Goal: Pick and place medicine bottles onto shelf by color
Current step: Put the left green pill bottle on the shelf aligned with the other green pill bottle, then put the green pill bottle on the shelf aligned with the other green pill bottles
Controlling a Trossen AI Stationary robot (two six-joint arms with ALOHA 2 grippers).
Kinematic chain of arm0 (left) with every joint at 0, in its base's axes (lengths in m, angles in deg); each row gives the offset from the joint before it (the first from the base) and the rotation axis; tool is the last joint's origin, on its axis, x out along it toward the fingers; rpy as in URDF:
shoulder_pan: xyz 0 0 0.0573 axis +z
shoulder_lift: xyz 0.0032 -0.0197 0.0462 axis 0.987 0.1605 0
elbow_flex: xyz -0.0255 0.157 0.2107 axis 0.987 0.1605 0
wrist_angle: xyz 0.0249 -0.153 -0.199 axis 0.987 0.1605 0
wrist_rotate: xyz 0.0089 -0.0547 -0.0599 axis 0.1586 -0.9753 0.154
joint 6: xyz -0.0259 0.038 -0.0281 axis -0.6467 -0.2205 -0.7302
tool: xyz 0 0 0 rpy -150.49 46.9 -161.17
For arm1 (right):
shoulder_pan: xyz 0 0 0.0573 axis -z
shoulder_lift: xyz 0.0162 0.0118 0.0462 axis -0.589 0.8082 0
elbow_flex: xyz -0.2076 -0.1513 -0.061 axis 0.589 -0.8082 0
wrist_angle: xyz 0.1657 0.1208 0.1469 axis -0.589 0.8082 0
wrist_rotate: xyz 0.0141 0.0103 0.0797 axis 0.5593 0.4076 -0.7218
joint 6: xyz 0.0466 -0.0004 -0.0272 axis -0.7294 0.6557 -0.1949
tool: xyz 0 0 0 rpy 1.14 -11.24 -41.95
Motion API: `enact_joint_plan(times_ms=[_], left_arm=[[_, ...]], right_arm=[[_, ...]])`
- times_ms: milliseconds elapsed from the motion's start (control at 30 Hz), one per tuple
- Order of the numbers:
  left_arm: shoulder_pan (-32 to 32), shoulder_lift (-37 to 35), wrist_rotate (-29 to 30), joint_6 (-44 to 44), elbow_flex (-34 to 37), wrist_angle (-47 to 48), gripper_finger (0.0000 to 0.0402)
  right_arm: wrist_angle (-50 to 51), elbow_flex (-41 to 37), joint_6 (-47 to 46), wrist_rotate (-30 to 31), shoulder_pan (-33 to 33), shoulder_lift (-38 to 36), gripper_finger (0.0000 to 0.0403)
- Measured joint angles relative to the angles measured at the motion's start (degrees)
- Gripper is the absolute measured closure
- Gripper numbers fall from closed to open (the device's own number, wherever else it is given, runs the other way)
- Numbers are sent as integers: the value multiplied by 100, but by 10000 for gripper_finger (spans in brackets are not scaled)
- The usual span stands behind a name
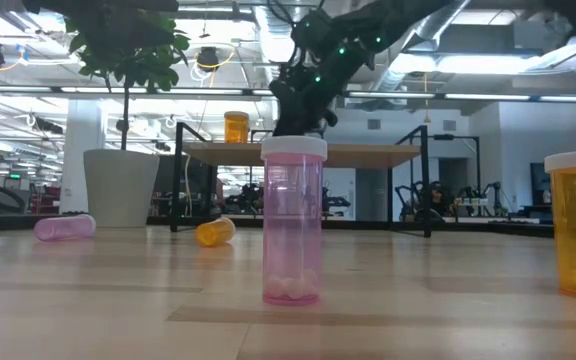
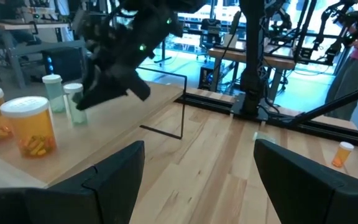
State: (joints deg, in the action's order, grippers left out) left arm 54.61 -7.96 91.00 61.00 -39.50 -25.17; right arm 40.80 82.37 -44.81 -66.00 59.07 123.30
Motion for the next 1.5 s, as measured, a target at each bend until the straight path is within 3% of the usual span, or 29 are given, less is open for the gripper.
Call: enact_joint_plan(times_ms=[733,1067,1500], left_arm=[[0,1,4,-4,0,9,111],[0,1,2,-11,0,10,111],[0,1,0,-17,0,14,111]], right_arm=[[92,12,-107,-4,67,-44,250],[85,12,-113,-7,78,-44,219],[202,19,-117,-13,74,-153,138]])
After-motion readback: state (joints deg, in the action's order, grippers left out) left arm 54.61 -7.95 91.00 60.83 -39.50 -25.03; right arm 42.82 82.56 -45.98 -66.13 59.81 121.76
